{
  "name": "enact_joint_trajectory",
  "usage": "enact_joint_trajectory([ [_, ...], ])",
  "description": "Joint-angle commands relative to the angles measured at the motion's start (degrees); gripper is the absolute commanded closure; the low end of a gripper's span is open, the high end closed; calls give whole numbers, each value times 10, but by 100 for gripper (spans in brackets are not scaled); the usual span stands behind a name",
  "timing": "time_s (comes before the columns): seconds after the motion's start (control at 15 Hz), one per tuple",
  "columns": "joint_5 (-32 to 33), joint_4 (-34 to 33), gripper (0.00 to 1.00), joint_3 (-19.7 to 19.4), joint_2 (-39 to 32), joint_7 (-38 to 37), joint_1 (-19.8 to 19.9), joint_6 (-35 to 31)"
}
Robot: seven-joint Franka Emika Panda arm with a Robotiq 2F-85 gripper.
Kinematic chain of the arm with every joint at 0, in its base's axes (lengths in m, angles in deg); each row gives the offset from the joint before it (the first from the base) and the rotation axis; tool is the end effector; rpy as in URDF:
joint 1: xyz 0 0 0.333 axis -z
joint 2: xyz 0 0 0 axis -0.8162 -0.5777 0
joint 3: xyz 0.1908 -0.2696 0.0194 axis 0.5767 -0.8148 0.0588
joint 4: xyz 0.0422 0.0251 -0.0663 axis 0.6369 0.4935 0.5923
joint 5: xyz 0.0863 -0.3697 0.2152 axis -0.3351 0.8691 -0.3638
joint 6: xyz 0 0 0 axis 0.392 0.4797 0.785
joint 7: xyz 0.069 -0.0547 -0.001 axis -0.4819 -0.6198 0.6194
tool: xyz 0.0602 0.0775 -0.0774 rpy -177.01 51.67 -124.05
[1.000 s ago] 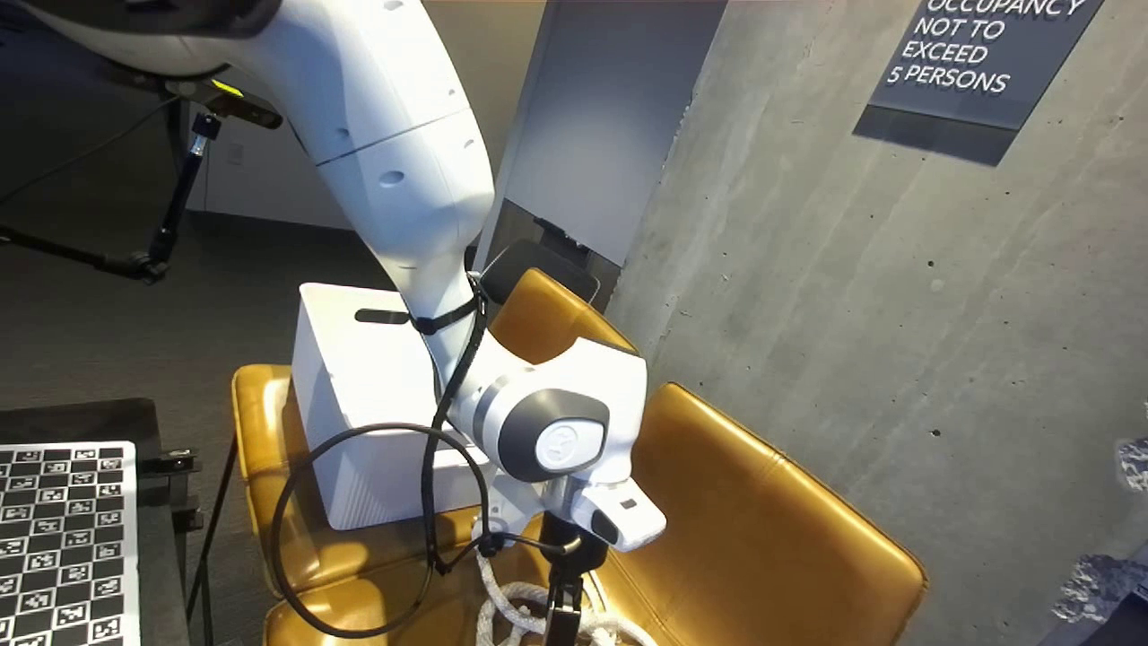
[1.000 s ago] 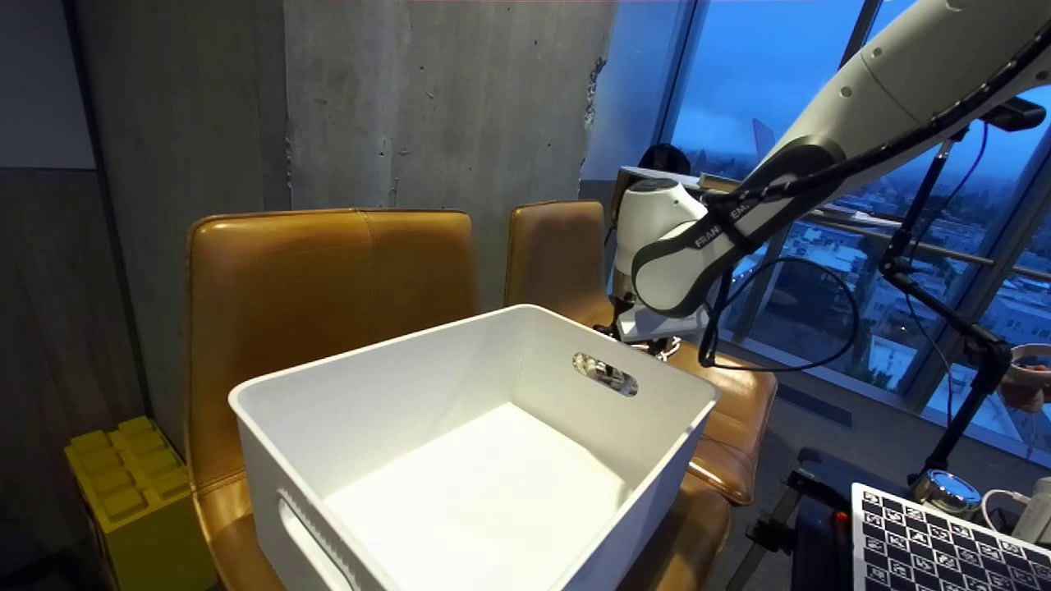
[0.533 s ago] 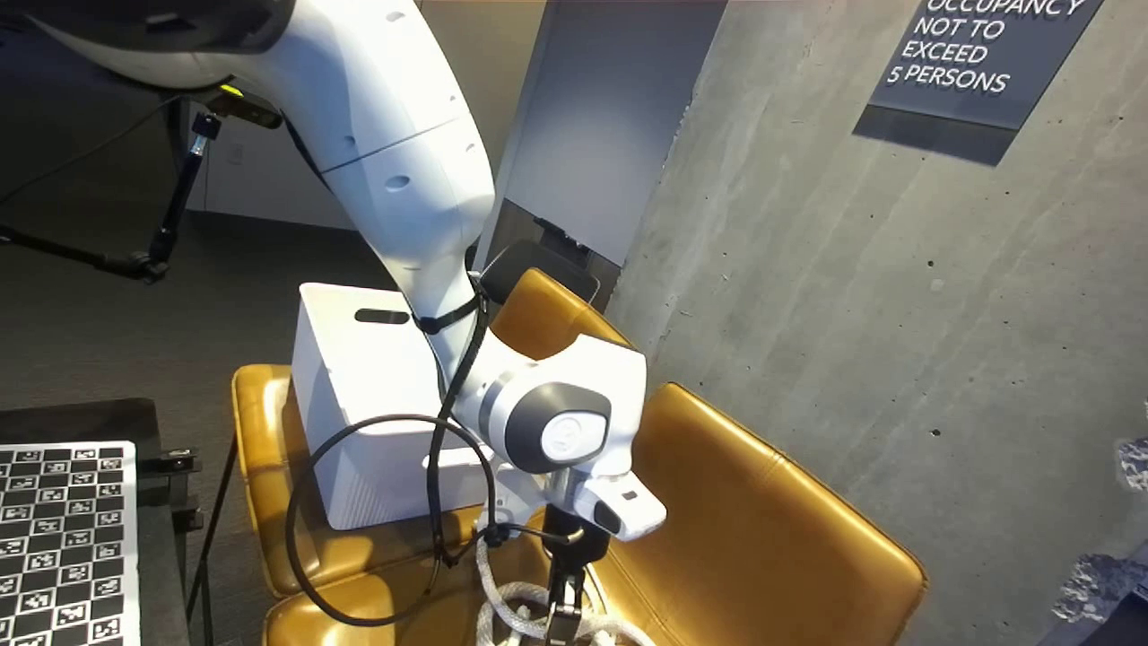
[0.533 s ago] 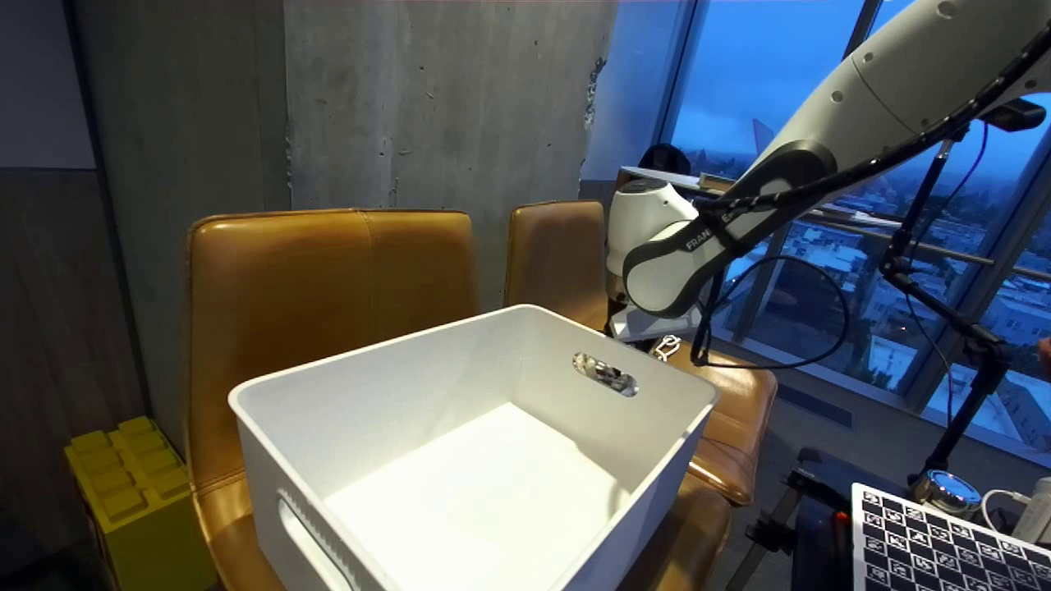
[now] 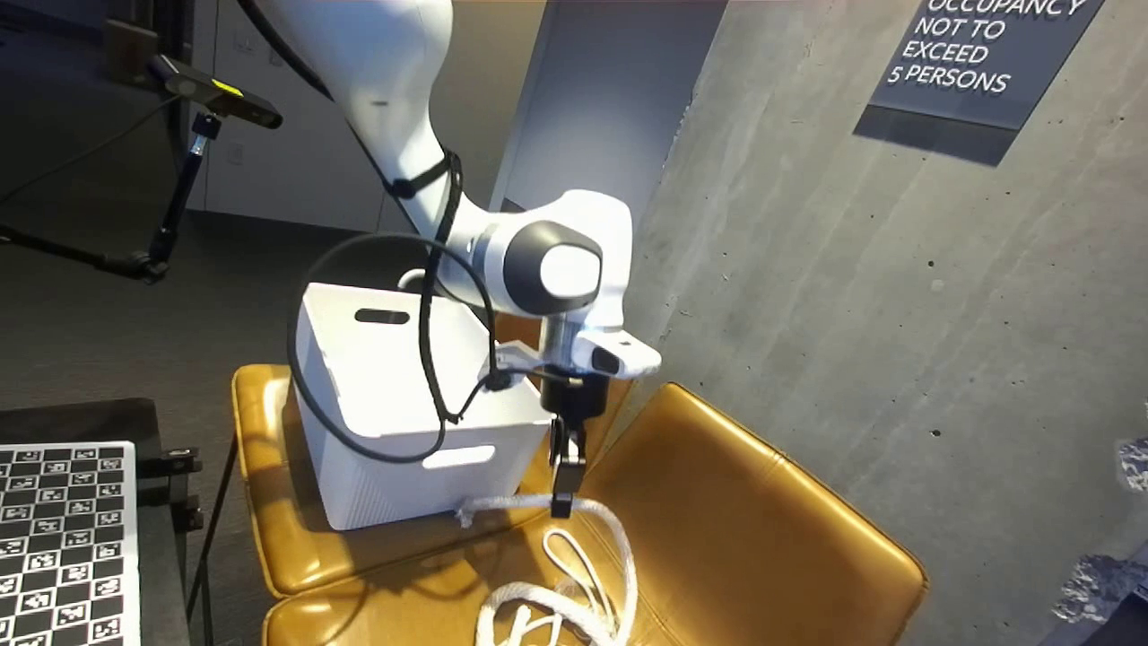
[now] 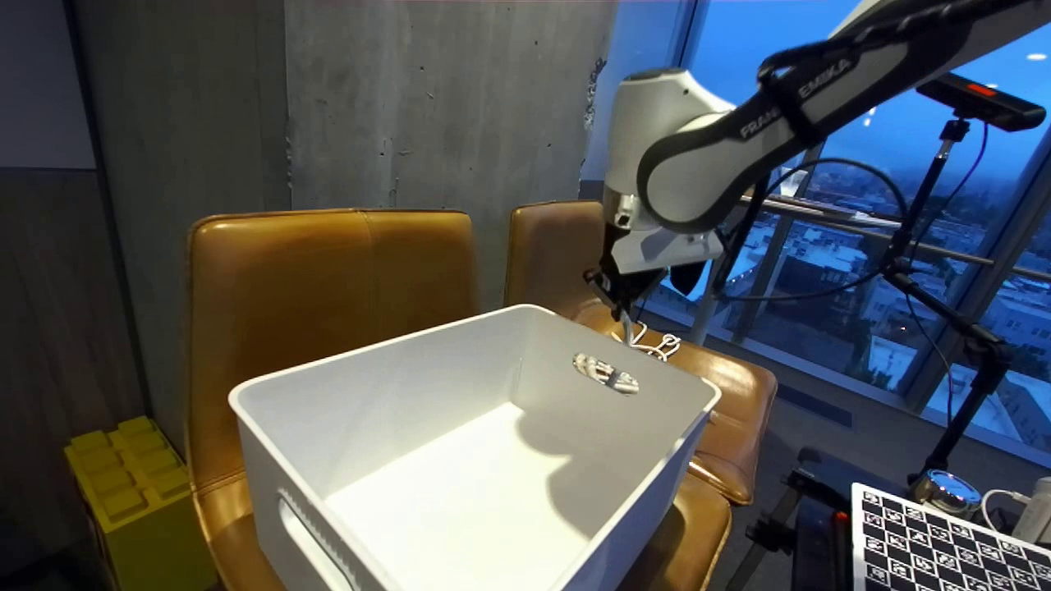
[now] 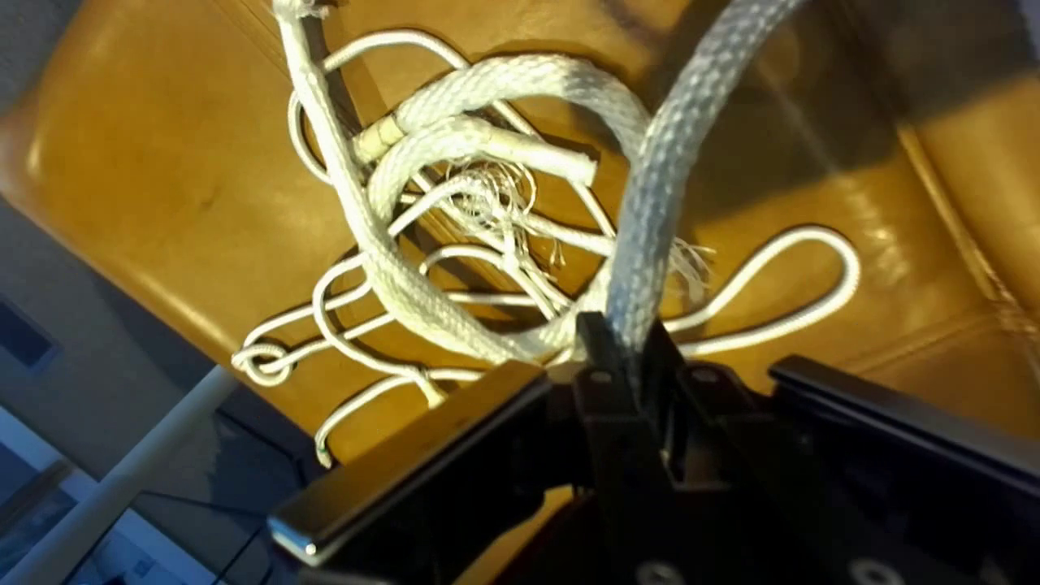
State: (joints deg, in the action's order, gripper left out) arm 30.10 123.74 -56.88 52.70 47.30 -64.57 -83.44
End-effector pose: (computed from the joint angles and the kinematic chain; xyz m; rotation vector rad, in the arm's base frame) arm 0.7003 -0.1184 0.2186 2.6611 -0.9132 0.1891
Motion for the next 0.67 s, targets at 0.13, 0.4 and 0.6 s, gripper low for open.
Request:
enact_joint_trajectory([
  [0.13, 73, 54, 97, 35, 165, -11, -24, 3],
  [0.4, 95, 56, 97, 99, 253, -11, -28, 2],
  [0.6, 133, 54, 97, 155, 307, -31, -35, -3],
])
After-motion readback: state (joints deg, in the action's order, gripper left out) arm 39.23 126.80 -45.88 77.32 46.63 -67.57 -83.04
